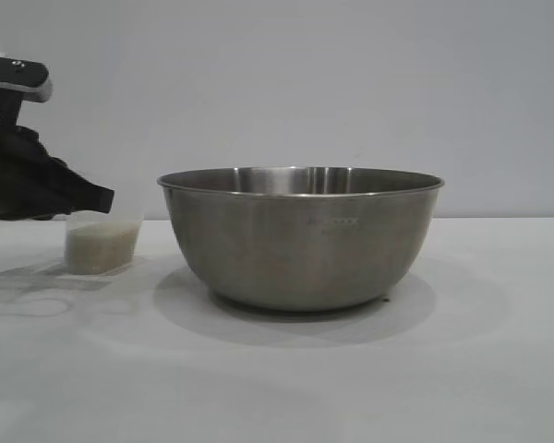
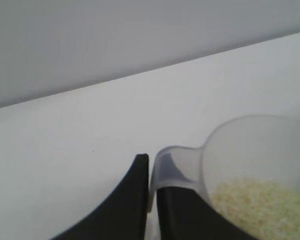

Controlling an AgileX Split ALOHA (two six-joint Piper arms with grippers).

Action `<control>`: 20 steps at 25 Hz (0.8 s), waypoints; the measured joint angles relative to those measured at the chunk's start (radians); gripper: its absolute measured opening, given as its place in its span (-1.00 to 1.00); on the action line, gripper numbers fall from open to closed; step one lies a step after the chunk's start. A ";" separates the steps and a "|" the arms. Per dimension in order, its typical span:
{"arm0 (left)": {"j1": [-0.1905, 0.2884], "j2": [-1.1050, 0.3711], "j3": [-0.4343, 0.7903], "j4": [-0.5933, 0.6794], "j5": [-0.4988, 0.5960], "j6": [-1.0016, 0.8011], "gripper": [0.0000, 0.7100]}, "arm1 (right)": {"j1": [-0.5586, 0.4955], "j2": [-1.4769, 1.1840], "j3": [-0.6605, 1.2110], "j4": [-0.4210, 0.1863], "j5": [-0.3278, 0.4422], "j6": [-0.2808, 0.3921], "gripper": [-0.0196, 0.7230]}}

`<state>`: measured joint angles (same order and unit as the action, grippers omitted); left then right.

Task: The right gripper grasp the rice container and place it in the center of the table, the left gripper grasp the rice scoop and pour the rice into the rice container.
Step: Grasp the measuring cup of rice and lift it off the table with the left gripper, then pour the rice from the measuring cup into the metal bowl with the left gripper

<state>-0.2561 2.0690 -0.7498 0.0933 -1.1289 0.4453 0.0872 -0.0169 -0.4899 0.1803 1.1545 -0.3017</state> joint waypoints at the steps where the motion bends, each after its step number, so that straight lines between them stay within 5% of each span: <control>1: 0.000 -0.019 -0.004 0.020 0.000 0.033 -1.00 | 0.000 0.000 0.000 0.000 0.000 0.000 -0.10; 6: 0.000 -0.109 -0.043 0.133 0.000 0.215 -1.00 | 0.000 0.000 0.000 0.000 0.000 0.000 -0.10; 11: -0.004 -0.192 -0.101 0.379 0.050 0.412 -1.00 | 0.000 0.000 0.000 0.000 0.000 0.000 -0.10; 20: -0.132 -0.204 -0.168 0.526 0.329 0.919 -1.00 | 0.000 0.000 0.000 0.000 0.000 0.000 -0.10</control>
<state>-0.3877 1.8654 -0.9182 0.6191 -0.7996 1.3641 0.0872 -0.0169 -0.4899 0.1803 1.1545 -0.3017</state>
